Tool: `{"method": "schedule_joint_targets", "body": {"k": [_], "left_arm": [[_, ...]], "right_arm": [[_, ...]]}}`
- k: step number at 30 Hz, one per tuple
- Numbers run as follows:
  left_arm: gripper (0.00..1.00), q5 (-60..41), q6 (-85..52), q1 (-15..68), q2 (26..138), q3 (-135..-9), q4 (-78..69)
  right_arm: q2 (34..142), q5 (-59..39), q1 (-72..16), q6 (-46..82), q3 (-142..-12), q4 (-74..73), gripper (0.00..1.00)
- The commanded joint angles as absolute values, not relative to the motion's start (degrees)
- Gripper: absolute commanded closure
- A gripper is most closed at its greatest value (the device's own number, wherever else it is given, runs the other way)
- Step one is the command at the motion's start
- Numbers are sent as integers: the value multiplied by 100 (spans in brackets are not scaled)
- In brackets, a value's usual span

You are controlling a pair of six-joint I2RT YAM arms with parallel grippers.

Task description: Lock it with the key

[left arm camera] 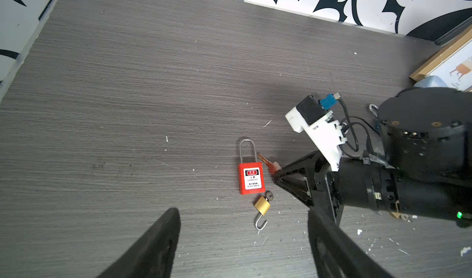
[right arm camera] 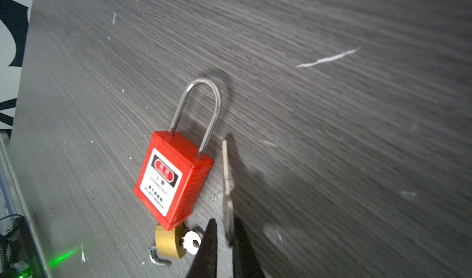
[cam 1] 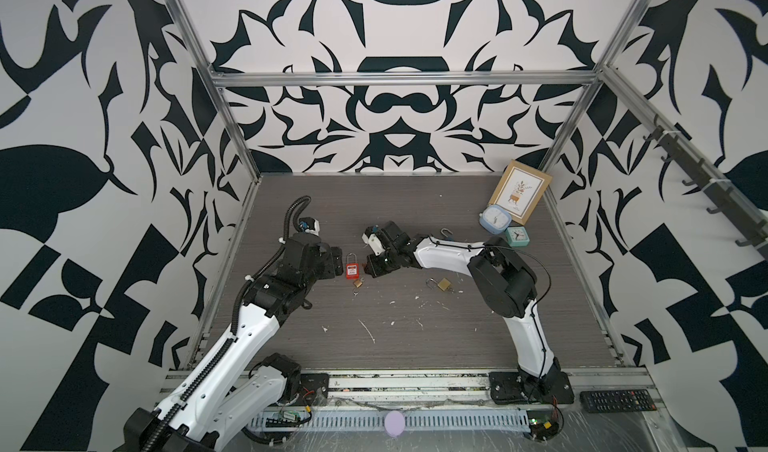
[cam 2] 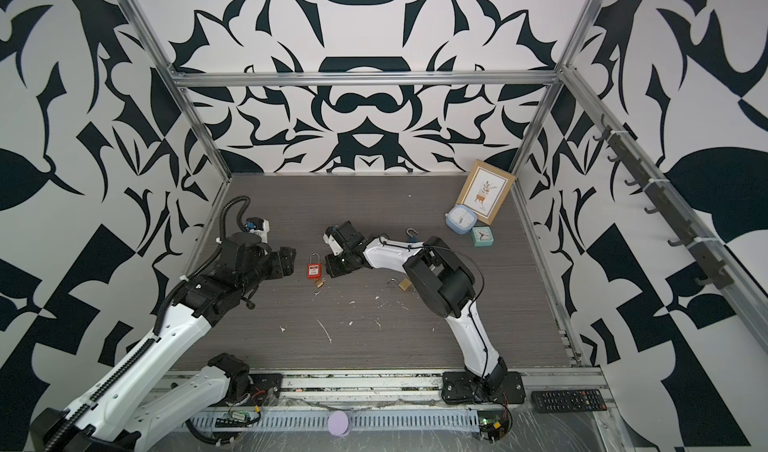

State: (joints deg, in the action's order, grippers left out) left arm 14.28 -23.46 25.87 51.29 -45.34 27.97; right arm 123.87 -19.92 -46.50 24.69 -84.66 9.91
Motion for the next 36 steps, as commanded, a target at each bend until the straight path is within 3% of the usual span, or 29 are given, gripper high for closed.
{"method": "schedule_joint_targets", "body": {"k": [1, 24, 31, 36], "left_arm": [[19, 1369, -2325, 2563, 5142, -4516, 2673], [19, 1414, -2283, 2566, 5137, -4609, 2851], [19, 1165, -2001, 2575, 5125, -4772, 3165], [21, 753, -2134, 2592, 5054, -4705, 3356]], "right_arm": [[12358, -2065, -4649, 2388, -8643, 1116, 81], [12475, -2260, -4647, 2481, -8750, 956, 75], [11694, -1888, -4540, 2446, -8232, 830, 66], [10604, -1538, -4500, 2357, -7510, 726, 52]]}}
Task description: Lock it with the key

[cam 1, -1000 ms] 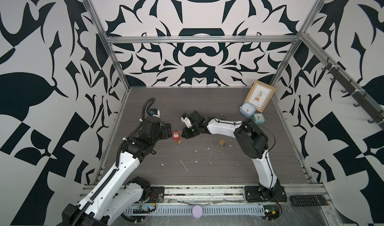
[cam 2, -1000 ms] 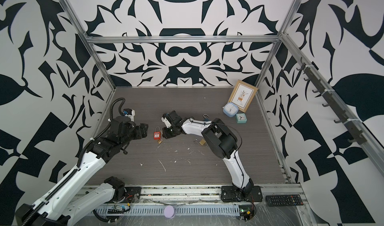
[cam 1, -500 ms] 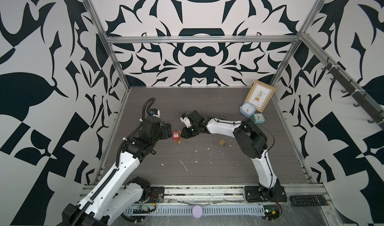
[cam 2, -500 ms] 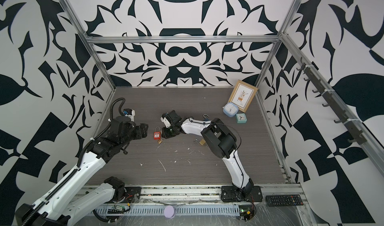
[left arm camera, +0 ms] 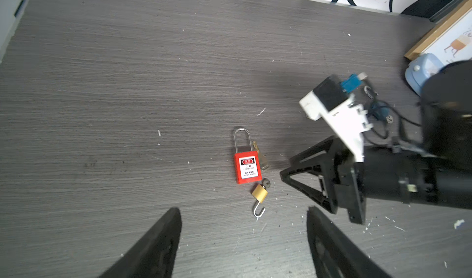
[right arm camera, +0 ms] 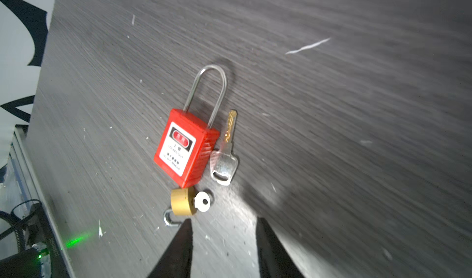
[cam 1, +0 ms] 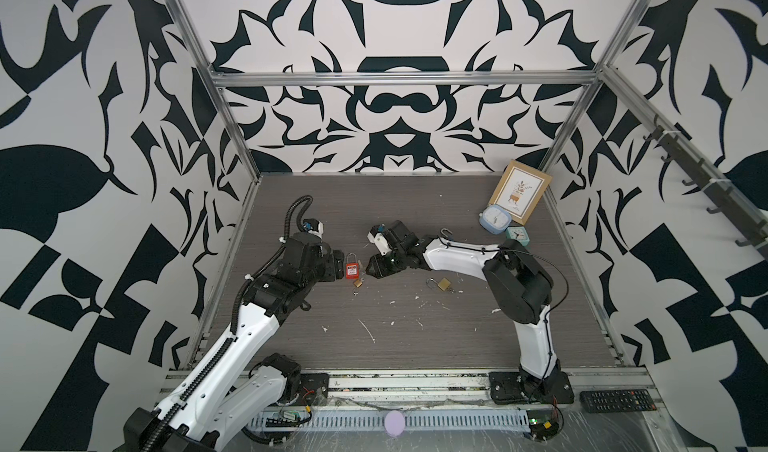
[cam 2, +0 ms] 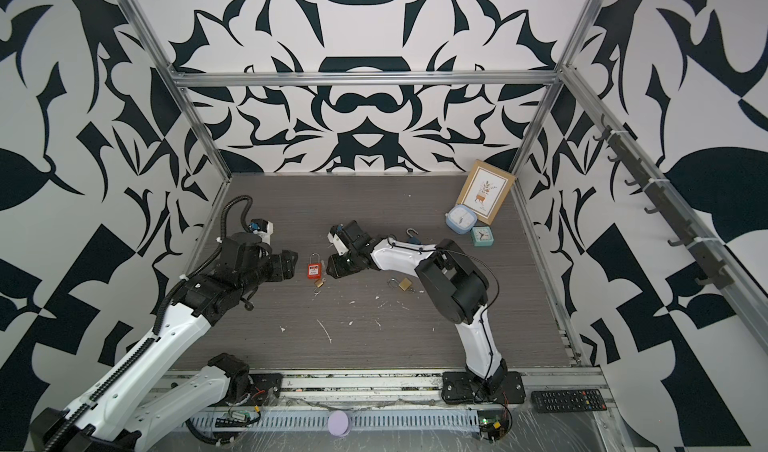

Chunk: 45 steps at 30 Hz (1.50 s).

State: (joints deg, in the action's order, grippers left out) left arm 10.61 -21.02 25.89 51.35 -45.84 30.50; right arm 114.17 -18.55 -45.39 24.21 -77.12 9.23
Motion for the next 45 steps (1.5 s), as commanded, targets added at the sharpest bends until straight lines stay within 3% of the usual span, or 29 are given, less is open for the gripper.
{"method": "schedule_joint_targets", "body": {"k": [1, 11, 18, 26, 39, 45], "left_arm": [[22, 722, -2209, 2609, 5060, -4698, 3421], [25, 570, -2940, 3286, 6139, -4793, 4192], [26, 669, -3401, 3582, 6928, -4836, 4053], [41, 1037, -3609, 3666, 8243, -4916, 3531], [47, 1043, -3406, 3665, 9194, -5007, 2584], [57, 1131, -3082, 3674, 9570, -5177, 2612]], "right_arm": [[10407, -1429, -4500, 2337, -7363, 729, 50], [8326, -1172, -4513, 2393, -5444, 522, 26], [8003, -1264, -4535, 2421, -4929, 491, 25], [8009, -1438, -4535, 2349, -4880, 361, 25], [7900, -1426, -4535, 2287, -4832, 352, 25], [7925, -1389, -4535, 2258, -4925, 421, 25]]}}
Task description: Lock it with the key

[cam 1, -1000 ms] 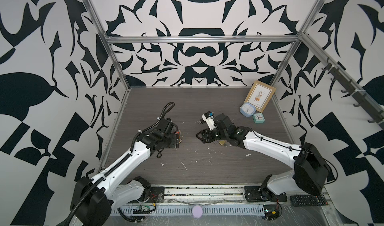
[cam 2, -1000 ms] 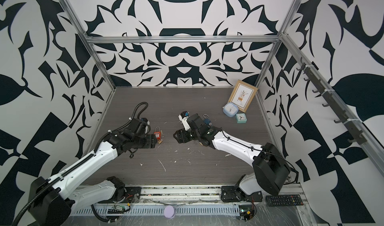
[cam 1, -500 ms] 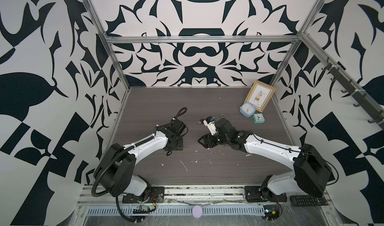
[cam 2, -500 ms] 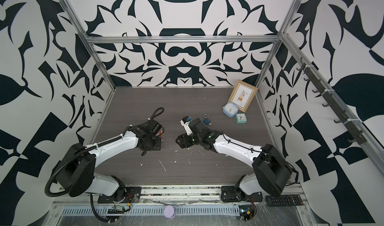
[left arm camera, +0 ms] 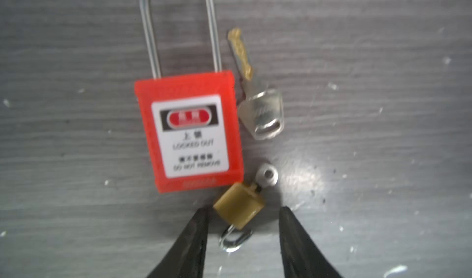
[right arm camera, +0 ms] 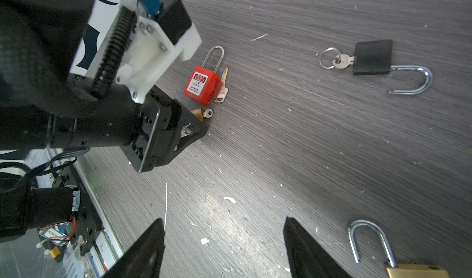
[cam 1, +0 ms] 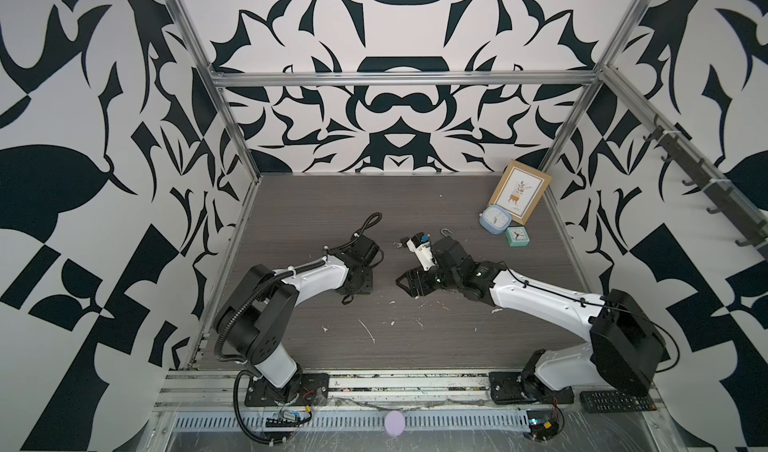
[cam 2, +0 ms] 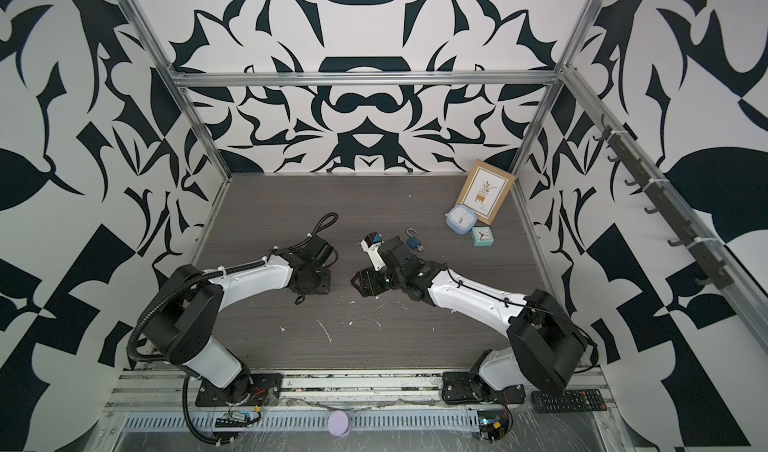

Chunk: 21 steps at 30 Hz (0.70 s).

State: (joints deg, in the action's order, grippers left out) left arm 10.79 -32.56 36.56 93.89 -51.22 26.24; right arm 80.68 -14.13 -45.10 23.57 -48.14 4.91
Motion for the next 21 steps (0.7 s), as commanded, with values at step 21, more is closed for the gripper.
{"method": "schedule_joint_targets", "body": {"k": [21], "left_arm": [[73, 1255, -3289, 5169, 9592, -5002, 2551]], "right_arm": [[7760, -929, -4432, 2063, -5079, 686, 24]]}}
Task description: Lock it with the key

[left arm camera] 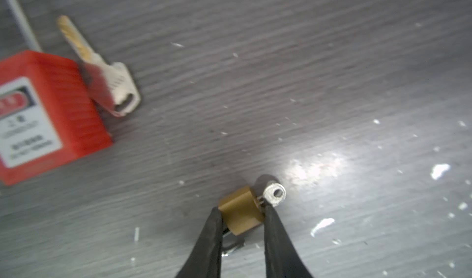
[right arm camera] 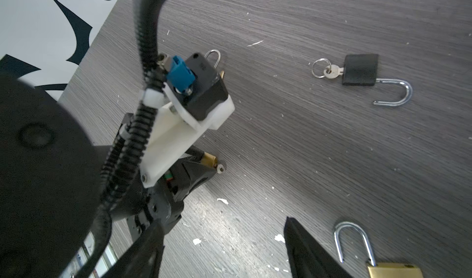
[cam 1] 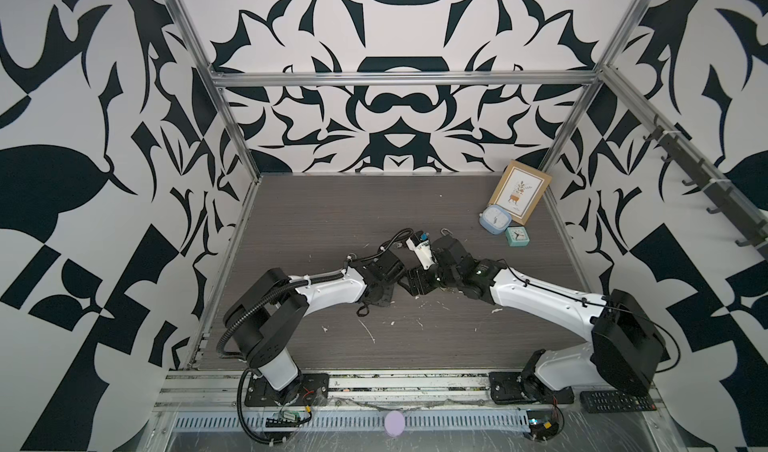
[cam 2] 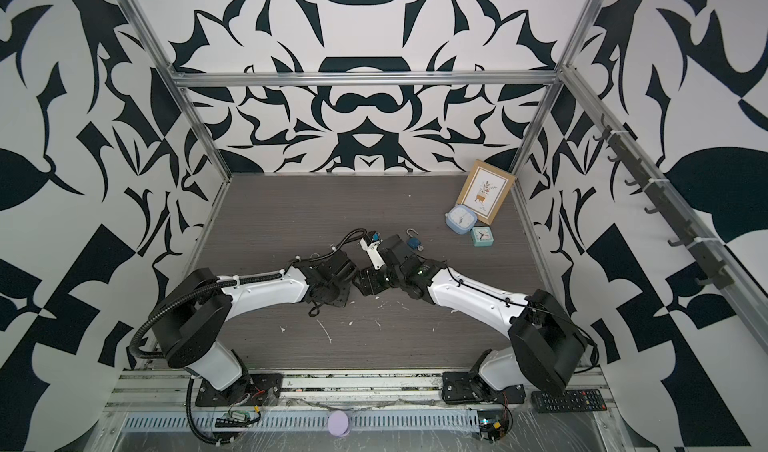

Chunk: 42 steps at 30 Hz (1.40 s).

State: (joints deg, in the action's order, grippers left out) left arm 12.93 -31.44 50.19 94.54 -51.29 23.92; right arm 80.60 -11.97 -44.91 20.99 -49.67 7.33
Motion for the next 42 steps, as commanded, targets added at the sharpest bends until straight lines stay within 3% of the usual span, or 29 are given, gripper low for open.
{"method": "schedule_joint_targets", "body": {"k": [1, 3, 9, 15, 19, 24, 29, 42], "left_arm": [[71, 1257, -3297, 5185, 9561, -5006, 2557], [66, 1298, -3301, 5186, 9437, -5054, 2648], [36, 1752, -2944, 5167, 8765, -5422, 3053], [20, 2220, -2818, 4979, 7887, -5634, 3499], [2, 2705, -3072, 4668, 6877, -5492, 3775], [1, 2769, -3258, 3980, 5552, -5097, 3870], [1, 1719, -3609, 2946, 4728, -4729, 4027], [1, -7, -4216, 2014, 5426, -4560, 4524]], "right_arm": [[7714, -888, -4409, 2058, -5052, 698, 24], [7602, -833, -4348, 2091, -4987, 698, 24], [7216, -721, -4288, 2174, -4807, 652, 24], [7031, -666, -4272, 2155, -4686, 674, 24], [7254, -732, -4272, 2007, -4758, 815, 24], [7954, -933, -4282, 1694, -5097, 1032, 24], [8901, -1114, -4335, 1382, -5644, 1157, 24], [11008, -911, -4805, 761, -7505, 1926, 25]]}}
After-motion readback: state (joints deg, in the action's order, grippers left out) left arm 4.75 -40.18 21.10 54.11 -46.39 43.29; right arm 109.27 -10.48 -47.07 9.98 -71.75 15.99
